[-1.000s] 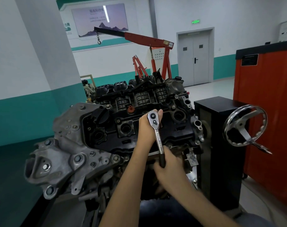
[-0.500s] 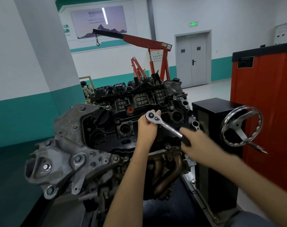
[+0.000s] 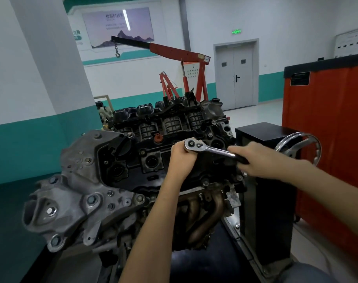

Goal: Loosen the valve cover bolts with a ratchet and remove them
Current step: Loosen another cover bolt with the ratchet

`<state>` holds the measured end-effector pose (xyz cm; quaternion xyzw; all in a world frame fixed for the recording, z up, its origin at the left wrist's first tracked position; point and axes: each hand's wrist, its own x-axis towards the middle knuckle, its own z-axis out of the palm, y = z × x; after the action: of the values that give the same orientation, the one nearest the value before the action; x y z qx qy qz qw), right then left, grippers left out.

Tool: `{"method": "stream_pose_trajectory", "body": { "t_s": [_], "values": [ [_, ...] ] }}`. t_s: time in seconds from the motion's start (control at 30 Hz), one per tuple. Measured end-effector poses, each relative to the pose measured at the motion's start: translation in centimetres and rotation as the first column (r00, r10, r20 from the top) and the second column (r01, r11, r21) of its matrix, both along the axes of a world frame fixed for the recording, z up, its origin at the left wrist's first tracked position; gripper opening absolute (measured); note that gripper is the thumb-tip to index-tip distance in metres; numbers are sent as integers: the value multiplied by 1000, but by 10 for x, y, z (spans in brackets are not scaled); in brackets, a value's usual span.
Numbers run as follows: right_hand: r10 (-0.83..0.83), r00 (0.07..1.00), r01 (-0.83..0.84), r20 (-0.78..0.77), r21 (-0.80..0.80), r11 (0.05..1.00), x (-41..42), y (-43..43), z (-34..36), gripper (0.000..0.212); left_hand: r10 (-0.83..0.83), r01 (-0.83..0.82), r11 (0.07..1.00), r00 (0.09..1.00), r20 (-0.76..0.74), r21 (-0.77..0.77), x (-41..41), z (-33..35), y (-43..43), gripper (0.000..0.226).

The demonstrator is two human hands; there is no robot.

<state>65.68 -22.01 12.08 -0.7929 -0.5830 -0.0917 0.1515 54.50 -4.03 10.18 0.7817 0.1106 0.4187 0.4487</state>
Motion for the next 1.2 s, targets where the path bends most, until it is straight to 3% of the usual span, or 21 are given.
{"method": "stream_pose_trajectory", "body": {
  "t_s": [0.07,0.13,0.23,0.33,0.43,0.5,0.6,0.67,0.77,0.83,0.9,0.93,1.0,1.1,1.2],
  "values": [
    [-3,980,7,198,-18,1000,11,7,20,18,16,-15,999,999,38,-41,-1,-1,1,50],
    [-29,983,18,182,63,998,5,12,9,17,21,-11,994,995,93,-108,-2,-5,2,46],
    [-27,983,75,-183,259,963,-29,11,-45,18,26,-14,994,993,113,-112,-2,-10,-5,50],
    [88,836,194,-542,441,876,-86,29,-86,24,67,-54,994,987,147,-93,2,-10,-12,51],
    [182,698,273,-692,493,826,-133,63,-99,18,131,-125,991,985,117,-51,3,-6,-11,50],
    [208,679,252,-704,490,834,-138,66,-97,20,127,-122,990,988,84,-69,1,-6,-9,48],
    [105,803,131,-587,345,929,-99,37,-82,18,66,-56,992,994,83,-116,1,-7,-4,48],
    [69,880,45,-471,227,973,-60,12,-60,23,26,-21,998,997,76,-64,2,-7,-4,53],
    [0,990,9,-139,65,998,-10,0,-15,19,16,-14,999,998,63,-32,4,-5,-5,57],
    [-32,992,27,122,36,999,1,8,5,20,18,-10,997,995,96,-79,4,-5,-2,52],
    [-81,977,66,195,84,994,-2,13,3,23,33,-14,989,990,134,-146,3,-7,0,41],
    [-111,982,93,153,117,989,-10,13,-7,21,39,-16,988,989,145,-157,2,-9,0,40],
    [-107,988,127,-108,207,970,-37,12,-38,17,49,-28,989,988,146,-143,2,-11,-4,46],
    [37,869,165,-493,361,918,-88,27,-79,24,83,-54,984,983,166,-169,5,-10,-10,57],
    [139,762,221,-633,456,862,-126,57,-96,22,124,-105,981,985,117,-161,7,-6,-10,56]
  ]
}}
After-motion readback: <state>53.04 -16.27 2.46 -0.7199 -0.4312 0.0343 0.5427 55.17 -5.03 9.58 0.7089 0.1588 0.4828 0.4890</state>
